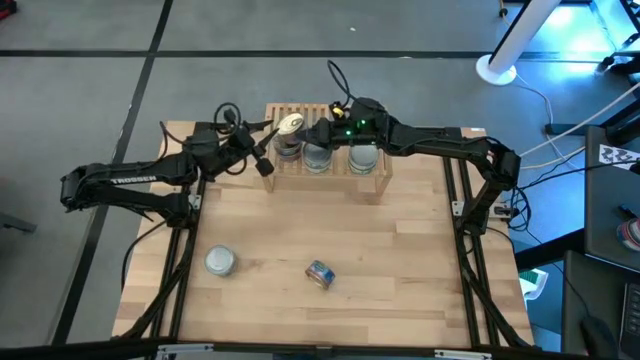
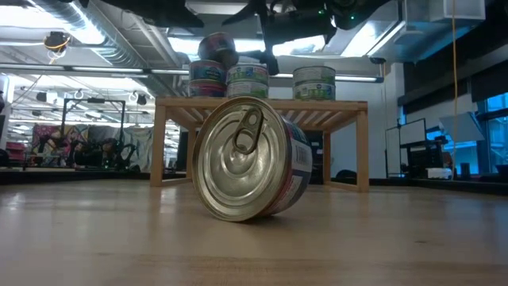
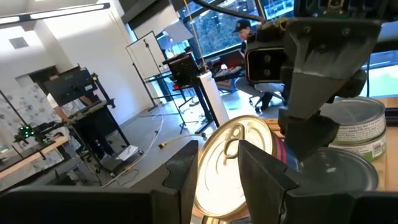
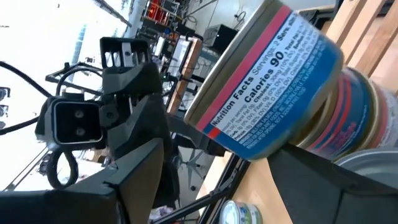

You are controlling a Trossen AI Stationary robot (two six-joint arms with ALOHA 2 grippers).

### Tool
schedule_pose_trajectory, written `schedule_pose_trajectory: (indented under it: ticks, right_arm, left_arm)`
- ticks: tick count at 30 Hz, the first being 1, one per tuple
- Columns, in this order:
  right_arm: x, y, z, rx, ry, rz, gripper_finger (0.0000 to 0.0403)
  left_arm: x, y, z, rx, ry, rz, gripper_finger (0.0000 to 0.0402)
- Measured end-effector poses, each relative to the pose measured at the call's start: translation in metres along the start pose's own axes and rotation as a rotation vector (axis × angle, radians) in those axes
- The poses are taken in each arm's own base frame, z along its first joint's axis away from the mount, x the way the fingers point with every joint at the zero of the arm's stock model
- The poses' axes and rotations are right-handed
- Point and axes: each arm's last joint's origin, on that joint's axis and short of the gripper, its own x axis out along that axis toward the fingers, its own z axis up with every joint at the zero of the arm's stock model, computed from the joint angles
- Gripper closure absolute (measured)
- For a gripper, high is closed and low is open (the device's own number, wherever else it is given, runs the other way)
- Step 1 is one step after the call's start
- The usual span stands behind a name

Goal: Stack canned seafood by type on shelf
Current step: Stack the blue-pink tuna can on top of the other blue-pink tuna can on the shelf

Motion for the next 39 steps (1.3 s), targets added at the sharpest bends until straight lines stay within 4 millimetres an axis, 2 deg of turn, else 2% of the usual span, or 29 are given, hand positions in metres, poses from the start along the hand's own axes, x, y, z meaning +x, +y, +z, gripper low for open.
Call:
schedule_pose_trajectory:
  ticks: [9,16,22,28,34,39]
  right_arm:
    - [0.0,0.0,-0.001,0.0,0.019,0.009,0.0118]
    - [0.0,0.0,-0.001,0.0,0.018,0.01,0.0118]
    - [0.0,0.0,-0.001,0.0,0.018,0.01,0.0118]
    - [0.0,0.0,0.0,0.0,0.018,0.01,0.0118]
    - [0.0,0.0,0.0,0.0,0.018,0.01,0.0118]
    - [0.0,0.0,0.0,0.0,0.018,0.01,0.0118]
  left_arm:
    - [0.0,0.0,0.0,-0.038,0.004,-0.004,0.0292]
    - [0.001,-0.004,0.0,-0.125,-0.028,-0.107,0.0292]
    - [0.001,-0.005,0.002,-0.124,-0.052,-0.142,0.0292]
    - [0.004,-0.003,0.011,-0.173,-0.158,-0.105,0.0292]
    - [0.018,0.005,0.021,-0.198,-0.159,-0.075,0.0292]
    - [0.035,0.014,0.039,-0.194,-0.138,-0.117,0.0292]
